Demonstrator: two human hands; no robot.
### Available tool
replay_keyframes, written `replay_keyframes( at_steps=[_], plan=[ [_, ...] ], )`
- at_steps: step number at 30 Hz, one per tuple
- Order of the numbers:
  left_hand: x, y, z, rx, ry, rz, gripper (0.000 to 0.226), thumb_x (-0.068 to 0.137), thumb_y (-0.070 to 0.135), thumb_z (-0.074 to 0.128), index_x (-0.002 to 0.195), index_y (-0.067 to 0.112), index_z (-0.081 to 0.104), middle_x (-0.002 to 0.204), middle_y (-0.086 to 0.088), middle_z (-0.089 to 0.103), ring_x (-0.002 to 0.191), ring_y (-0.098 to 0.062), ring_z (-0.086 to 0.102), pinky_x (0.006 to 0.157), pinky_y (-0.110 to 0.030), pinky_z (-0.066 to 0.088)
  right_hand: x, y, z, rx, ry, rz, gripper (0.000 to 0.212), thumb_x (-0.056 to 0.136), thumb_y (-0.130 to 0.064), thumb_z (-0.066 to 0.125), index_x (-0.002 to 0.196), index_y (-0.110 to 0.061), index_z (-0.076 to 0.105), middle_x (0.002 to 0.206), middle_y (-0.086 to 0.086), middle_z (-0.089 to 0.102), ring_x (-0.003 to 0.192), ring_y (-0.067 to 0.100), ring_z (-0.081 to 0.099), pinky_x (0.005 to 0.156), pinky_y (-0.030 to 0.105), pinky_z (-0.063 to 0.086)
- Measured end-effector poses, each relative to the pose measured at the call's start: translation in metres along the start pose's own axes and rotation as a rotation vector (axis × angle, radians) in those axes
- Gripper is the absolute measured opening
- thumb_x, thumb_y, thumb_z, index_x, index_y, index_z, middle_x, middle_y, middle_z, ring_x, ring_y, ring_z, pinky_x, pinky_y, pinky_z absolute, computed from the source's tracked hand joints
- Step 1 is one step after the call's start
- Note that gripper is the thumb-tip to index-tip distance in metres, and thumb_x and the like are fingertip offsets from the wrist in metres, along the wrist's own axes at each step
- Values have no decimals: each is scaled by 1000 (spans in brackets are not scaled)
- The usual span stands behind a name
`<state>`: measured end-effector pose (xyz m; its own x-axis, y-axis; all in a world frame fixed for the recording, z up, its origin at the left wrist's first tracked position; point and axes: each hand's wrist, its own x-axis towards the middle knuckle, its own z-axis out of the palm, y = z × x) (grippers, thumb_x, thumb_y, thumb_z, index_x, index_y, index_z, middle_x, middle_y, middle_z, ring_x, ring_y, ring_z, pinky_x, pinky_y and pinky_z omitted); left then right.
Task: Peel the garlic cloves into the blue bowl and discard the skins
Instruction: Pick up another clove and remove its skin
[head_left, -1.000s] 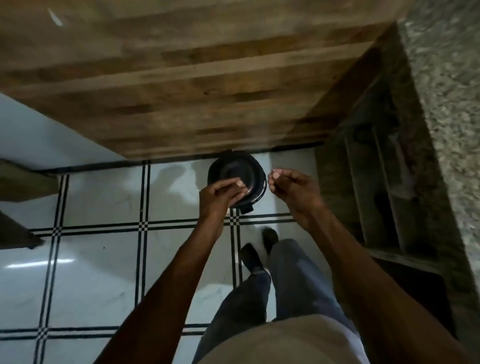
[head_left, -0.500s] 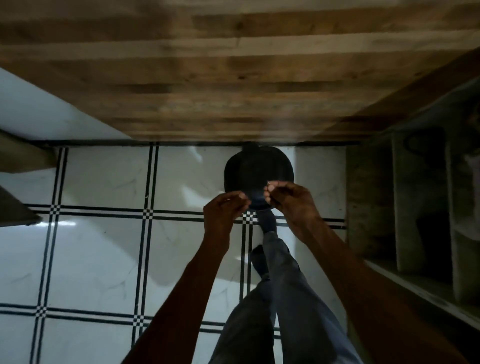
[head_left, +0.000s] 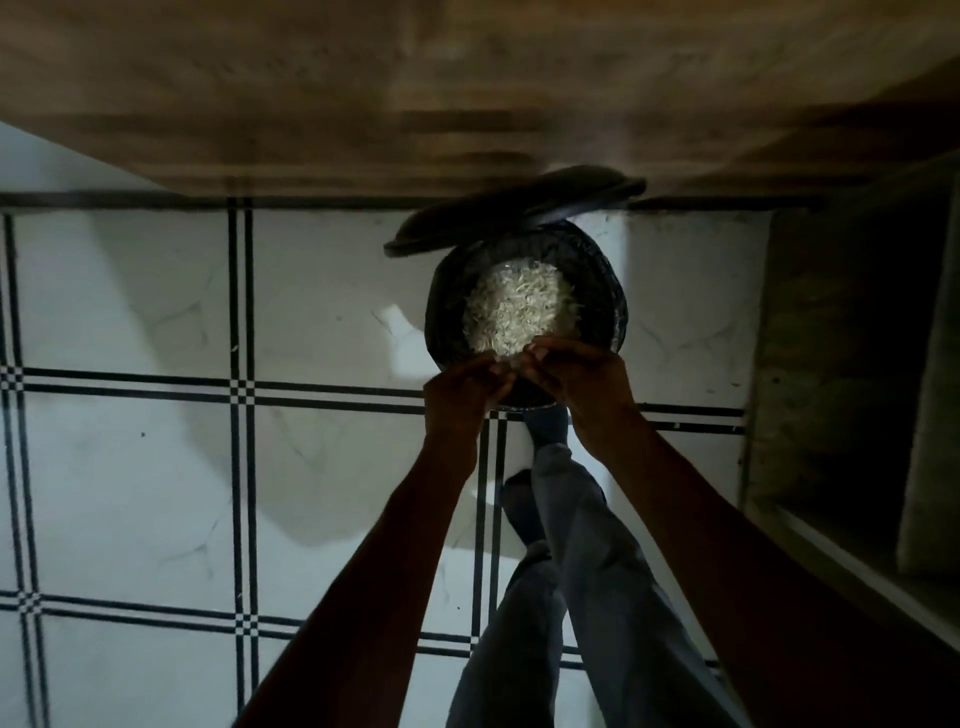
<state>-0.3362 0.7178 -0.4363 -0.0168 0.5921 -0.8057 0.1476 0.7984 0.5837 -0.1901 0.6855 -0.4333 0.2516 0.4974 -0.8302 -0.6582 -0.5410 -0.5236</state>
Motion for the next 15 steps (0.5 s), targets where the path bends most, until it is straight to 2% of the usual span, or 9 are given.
replay_keyframes(
  at_steps=[2, 3, 5, 6, 8, 10, 12, 13, 15],
  plan=[
    [25, -8, 5, 63, -3, 14, 28, 89, -9, 70, 117, -4, 68, 109, -14, 74, 90, -3, 75, 82, -35, 64, 29, 8, 1, -142, 65, 48, 13, 97, 10, 62, 101, 2, 71, 98, 13, 73, 87, 25, 73, 84, 30, 62],
    [34, -9, 8, 45, 12, -61, 28, 91, -8, 69, 119, -6, 67, 109, -16, 75, 84, -4, 76, 73, -30, 64, 41, 11, 2, -291, 46, 5, 14, 100, 7, 61, 110, 3, 70, 106, 14, 72, 95, 27, 73, 85, 25, 61],
    [46, -9, 15, 13, 52, -183, 24, 99, 1, 63, 122, -6, 65, 102, -17, 76, 74, -10, 76, 61, -20, 59, 52, 12, 7, -640, -7, -166, 26, 102, 1, 60, 127, 5, 67, 125, 11, 69, 121, 26, 67, 94, 11, 50],
    [50, -7, 18, -12, 46, -224, 22, 104, 10, 59, 120, -5, 65, 98, -14, 76, 71, -11, 76, 59, -19, 58, 51, 10, 11, -769, -5, -278, 31, 103, -2, 60, 132, 3, 66, 132, 8, 66, 126, 20, 63, 95, 3, 42],
    [53, -2, 27, -83, 12, -276, 29, 110, 28, 49, 114, 4, 65, 101, -9, 73, 75, -11, 73, 64, -21, 59, 49, 9, 16, -887, -39, -384, 34, 105, -7, 58, 138, -4, 64, 136, 9, 67, 119, 18, 66, 96, 5, 44],
    [55, 10, 37, -196, -38, -321, 36, 111, 38, 40, 118, 11, 63, 116, -9, 70, 89, -14, 69, 72, -25, 58, 49, 12, 15, -940, -212, -288, 37, 106, -3, 54, 142, -3, 59, 131, 18, 69, 113, 29, 70, 98, 25, 54],
    [55, 19, 42, -274, -62, -315, 38, 110, 39, 37, 125, 14, 62, 125, -11, 68, 107, -23, 68, 85, -33, 58, 55, 18, 8, -1022, -273, -202, 38, 107, -7, 52, 144, 3, 52, 139, 23, 61, 130, 37, 58, 115, 41, 43],
    [54, 22, 43, -292, -75, -291, 41, 111, 38, 36, 135, 13, 58, 133, -13, 65, 118, -27, 65, 95, -36, 55, 59, 20, 6, -1015, -202, -199, 43, 110, -15, 50, 149, 2, 47, 149, 23, 53, 140, 37, 49, 123, 44, 31],
    [52, 20, 40, -302, -91, -236, 49, 112, 36, 33, 150, 8, 46, 137, -14, 63, 121, -27, 64, 97, -36, 53, 55, 16, 9, -983, -64, -255, 54, 111, -26, 49, 159, -6, 37, 164, 15, 37, 152, 27, 34, 125, 29, 21]
  ],
)
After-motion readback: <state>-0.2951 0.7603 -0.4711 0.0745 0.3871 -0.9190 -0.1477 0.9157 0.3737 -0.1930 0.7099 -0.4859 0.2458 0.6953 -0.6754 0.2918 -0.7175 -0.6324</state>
